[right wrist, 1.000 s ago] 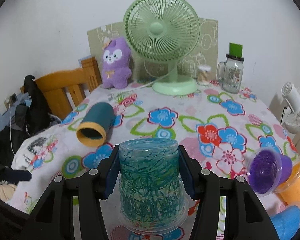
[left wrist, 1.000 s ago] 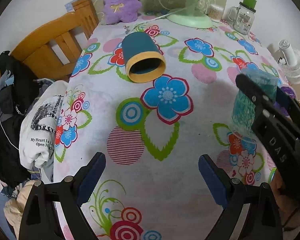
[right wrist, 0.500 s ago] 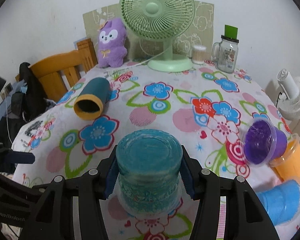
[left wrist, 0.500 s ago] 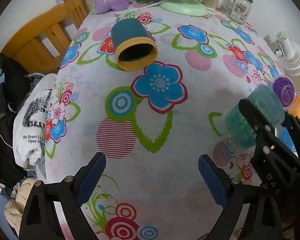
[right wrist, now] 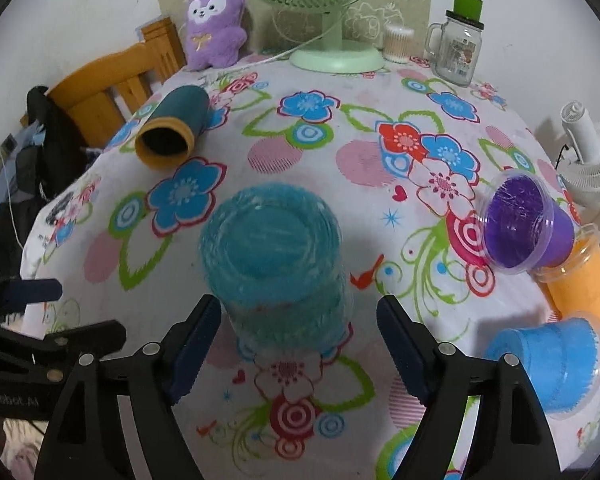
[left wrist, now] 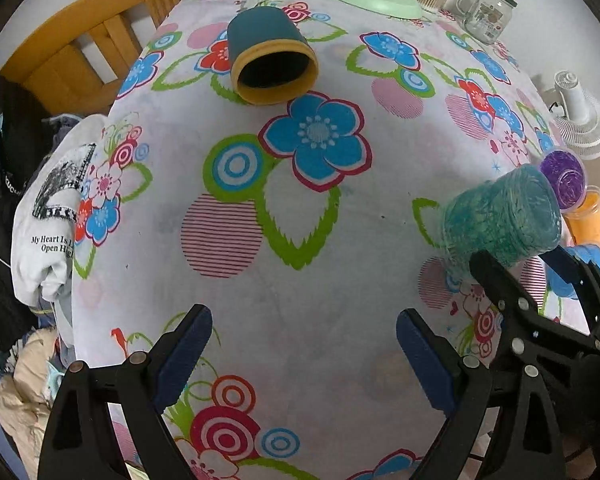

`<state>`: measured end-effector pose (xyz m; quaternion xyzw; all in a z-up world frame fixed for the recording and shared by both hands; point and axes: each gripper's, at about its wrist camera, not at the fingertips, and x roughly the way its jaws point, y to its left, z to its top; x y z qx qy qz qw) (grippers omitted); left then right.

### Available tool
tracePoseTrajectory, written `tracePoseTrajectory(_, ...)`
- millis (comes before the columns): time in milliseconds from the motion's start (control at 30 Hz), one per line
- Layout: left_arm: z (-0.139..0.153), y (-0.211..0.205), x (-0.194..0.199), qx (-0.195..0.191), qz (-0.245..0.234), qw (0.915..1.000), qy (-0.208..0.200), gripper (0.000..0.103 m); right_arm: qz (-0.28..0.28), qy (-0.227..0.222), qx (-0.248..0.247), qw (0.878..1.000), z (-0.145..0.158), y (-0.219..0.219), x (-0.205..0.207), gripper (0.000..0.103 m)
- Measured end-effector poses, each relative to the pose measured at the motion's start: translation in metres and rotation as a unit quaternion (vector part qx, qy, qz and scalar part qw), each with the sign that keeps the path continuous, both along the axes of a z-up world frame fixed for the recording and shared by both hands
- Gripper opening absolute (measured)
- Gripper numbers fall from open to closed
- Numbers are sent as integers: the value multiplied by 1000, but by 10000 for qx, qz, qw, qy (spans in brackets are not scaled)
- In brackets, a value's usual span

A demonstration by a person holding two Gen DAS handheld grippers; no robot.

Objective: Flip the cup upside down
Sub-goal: 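Lower the teal cup rim-down onto the tablecloth and open the right gripper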

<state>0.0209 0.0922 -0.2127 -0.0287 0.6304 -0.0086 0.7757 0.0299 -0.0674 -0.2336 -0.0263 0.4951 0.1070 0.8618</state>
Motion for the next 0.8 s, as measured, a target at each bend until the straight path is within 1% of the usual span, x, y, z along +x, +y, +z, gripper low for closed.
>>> tracePoseTrajectory(167,9,-4,-3,-110,43,9999,-26,95,97,155,-221,9996,7,-5,-6,86)
tracePoseTrajectory(333,27,-14,-5,-74,-14,9999,-121,95,36,187,-259,9995,23,-19,-10,86)
tracePoseTrajectory(433,39,-20,-7,-66,-68,9998,-172,95,-34,193,-417,9989,37,-25,-12,86)
tracePoseTrajectory(567,60,-27,-9,-11,-120,9995,-306,95,-26,200,-367,9991,57,-32,-14,86)
tracePoseTrajectory(800,101,-32,-15,-39,-117,9977,-668,96,32,25,-276,9996,95,-39,-17,86)
